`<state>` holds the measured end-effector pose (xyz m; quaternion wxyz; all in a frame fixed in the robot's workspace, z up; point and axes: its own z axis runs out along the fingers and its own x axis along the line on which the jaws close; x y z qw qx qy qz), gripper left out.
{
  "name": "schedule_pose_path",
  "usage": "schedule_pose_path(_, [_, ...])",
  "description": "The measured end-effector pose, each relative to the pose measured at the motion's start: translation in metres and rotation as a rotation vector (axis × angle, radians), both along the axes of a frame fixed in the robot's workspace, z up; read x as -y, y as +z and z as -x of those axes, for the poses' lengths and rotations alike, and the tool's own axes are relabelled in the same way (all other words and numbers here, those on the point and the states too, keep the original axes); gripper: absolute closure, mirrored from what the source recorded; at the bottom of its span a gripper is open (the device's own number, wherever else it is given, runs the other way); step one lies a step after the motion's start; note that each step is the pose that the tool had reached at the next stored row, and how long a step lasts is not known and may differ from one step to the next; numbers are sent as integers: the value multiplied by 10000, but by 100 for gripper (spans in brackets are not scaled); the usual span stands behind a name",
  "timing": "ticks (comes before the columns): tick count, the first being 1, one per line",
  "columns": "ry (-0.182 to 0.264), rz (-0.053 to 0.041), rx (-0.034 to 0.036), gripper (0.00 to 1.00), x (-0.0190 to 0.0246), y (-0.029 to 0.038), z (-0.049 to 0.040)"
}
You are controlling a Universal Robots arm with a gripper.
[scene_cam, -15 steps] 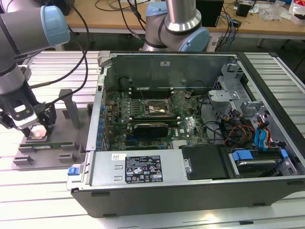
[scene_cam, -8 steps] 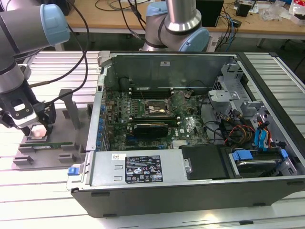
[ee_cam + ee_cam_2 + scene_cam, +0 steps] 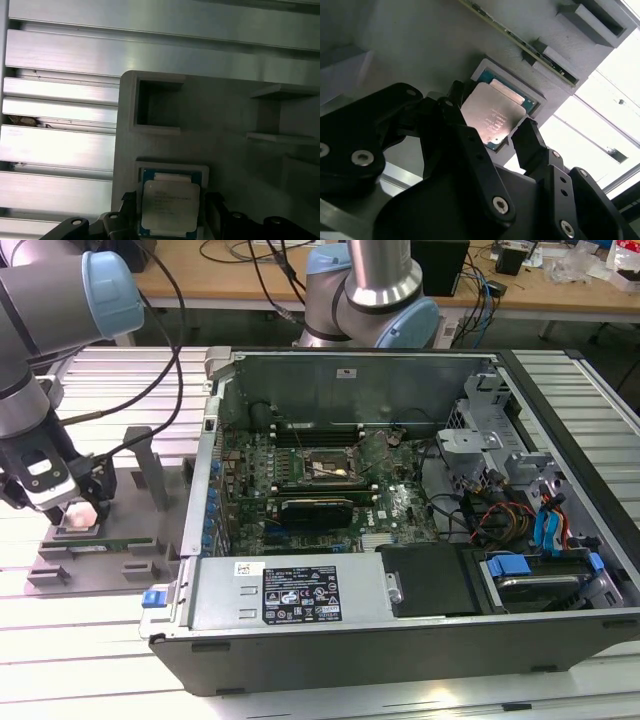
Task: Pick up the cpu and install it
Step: 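Pick up the cpu and move it towards the insertion slot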
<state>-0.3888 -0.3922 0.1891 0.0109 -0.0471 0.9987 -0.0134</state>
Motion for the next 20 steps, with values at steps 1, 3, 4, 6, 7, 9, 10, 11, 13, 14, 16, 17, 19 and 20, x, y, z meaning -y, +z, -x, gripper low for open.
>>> schedule_pose_path(1, [0, 0, 0, 34, 0, -1, 0])
schedule_pose_path(3, [0, -1, 1, 34, 0, -3, 0])
schedule_pose_path(4, [0, -1, 1, 35, 0, -3, 0])
schedule_pose_path(6, [0, -1, 0, 45, 0, -4, 0])
schedule_pose_path(7, [0, -1, 1, 45, 0, -5, 0])
schedule_pose_path(9, [0, 0, 1, 45, 0, -7, 0])
schedule_pose_path(10, [0, -1, 1, 45, 0, -7, 0])
schedule_pose_path(11, [0, -1, 1, 45, 0, -8, 0])
schedule_pose_path(13, [0, -1, 1, 45, 0, -9, 0])
schedule_pose_path(14, [0, 0, 2, 45, 0, -9, 0])
schedule_pose_path(16, [0, 3, 4, 45, 0, -7, -1])
schedule_pose_path(17, [0, 1, 6, 45, 0, -2, -1])
schedule_pose_path(19, [0, 4, 3, 45, 0, 34, -1])
schedule_pose_path(20, [0, 4, 1, 45, 0, 50, -1])
